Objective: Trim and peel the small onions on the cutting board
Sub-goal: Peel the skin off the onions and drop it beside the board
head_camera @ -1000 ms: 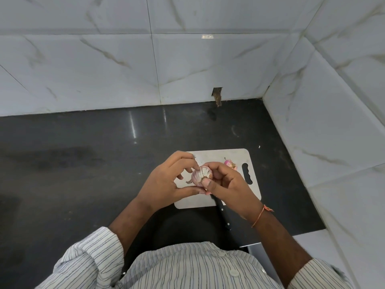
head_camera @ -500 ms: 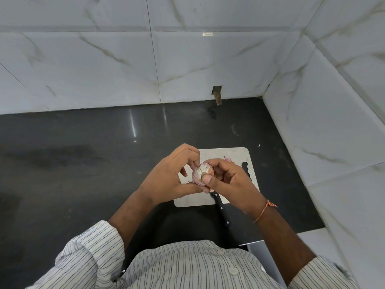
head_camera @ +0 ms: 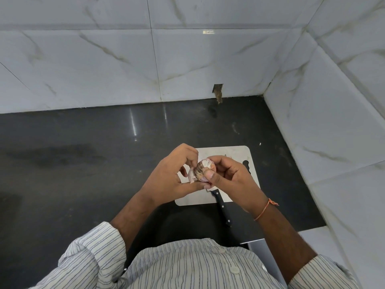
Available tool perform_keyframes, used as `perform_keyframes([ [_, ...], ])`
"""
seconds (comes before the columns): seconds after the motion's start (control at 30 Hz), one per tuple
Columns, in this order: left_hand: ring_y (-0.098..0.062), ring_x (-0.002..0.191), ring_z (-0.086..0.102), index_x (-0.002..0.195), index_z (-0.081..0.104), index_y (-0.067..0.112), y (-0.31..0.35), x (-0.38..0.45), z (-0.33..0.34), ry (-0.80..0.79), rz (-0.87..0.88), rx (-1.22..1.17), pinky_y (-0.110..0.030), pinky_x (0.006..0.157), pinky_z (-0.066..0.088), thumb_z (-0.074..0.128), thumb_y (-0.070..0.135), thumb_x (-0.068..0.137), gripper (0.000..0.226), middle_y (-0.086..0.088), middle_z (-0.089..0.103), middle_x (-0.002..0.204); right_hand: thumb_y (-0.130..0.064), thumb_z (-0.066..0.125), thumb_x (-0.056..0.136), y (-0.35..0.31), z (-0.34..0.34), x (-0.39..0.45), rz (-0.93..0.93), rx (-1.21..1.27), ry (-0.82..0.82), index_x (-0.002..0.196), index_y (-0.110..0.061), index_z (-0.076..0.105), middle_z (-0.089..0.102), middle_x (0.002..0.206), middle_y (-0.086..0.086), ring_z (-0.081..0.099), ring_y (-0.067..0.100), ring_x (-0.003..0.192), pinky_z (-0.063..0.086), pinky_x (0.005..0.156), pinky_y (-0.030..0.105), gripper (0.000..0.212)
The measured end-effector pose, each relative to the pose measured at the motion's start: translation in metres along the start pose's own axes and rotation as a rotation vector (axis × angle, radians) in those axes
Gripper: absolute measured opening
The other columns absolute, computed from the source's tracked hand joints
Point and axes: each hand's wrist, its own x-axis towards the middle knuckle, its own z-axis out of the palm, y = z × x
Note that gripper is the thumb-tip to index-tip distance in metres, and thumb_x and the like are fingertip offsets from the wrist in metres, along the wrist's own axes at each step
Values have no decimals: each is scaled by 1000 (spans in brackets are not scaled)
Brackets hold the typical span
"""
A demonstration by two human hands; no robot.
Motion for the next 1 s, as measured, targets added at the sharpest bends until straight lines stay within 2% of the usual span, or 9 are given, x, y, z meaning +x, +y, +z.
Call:
perform_keyframes([
  [0.07, -19, 95, 63, 112, 57, 30, 2, 0, 0, 23, -16, -21, -38, 68, 59, 100, 30, 75, 56, 16, 56, 118, -20, 69, 99, -1, 0, 0, 2, -4, 0, 126, -5, 67, 76, 114, 8, 73, 32, 109, 63, 93, 49, 32],
  [0.2, -22, 98, 65, 120, 63, 20, 2, 1, 1, 51, 19, -34, -39, 78, 59, 97, 32, 78, 56, 7, 60, 119, -24, 70, 99, -3, 1, 0, 8, 24, 18, 127, -4, 66, 76, 115, 10, 74, 31, 108, 63, 91, 40, 34],
  [0.5, -19, 104, 65, 120, 63, 22, 2, -2, 4, 143, 33, -4, -31, 85, 57, 89, 45, 84, 51, 7, 63, 118, -21, 69, 98, -3, 2, 1, 12, 79, 38, 127, -5, 66, 77, 118, 12, 74, 31, 110, 62, 96, 46, 34],
  [0.6, -17, 98, 65, 118, 62, 22, 3, -2, 5, 126, 28, -6, -27, 81, 55, 88, 45, 85, 49, 9, 62, 114, -23, 68, 97, -3, 4, 0, 22, 84, 41, 127, -5, 66, 77, 117, 11, 74, 30, 110, 62, 96, 44, 35],
  [0.77, -15, 92, 63, 115, 63, 18, 0, -2, 6, 74, 1, -5, -23, 75, 51, 91, 37, 83, 47, 23, 56, 111, -23, 67, 95, -4, 4, -3, 25, 75, 43, 126, -6, 67, 78, 113, 5, 74, 25, 107, 63, 93, 38, 34],
  [0.87, -19, 92, 62, 114, 63, 15, -3, -1, 7, 45, -15, -10, -26, 70, 54, 91, 39, 83, 48, 18, 57, 110, -22, 65, 97, -4, 5, -4, 29, 65, 41, 125, -8, 67, 78, 112, 1, 74, 24, 107, 63, 92, 35, 31],
  [1.0, -21, 90, 63, 113, 60, 14, -4, 1, 7, -22, -10, -28, -36, 66, 58, 94, 33, 82, 49, 8, 59, 107, -22, 67, 102, 2, 5, -5, 45, 30, 50, 129, -8, 67, 77, 116, 7, 74, 28, 110, 61, 98, 45, 31],
])
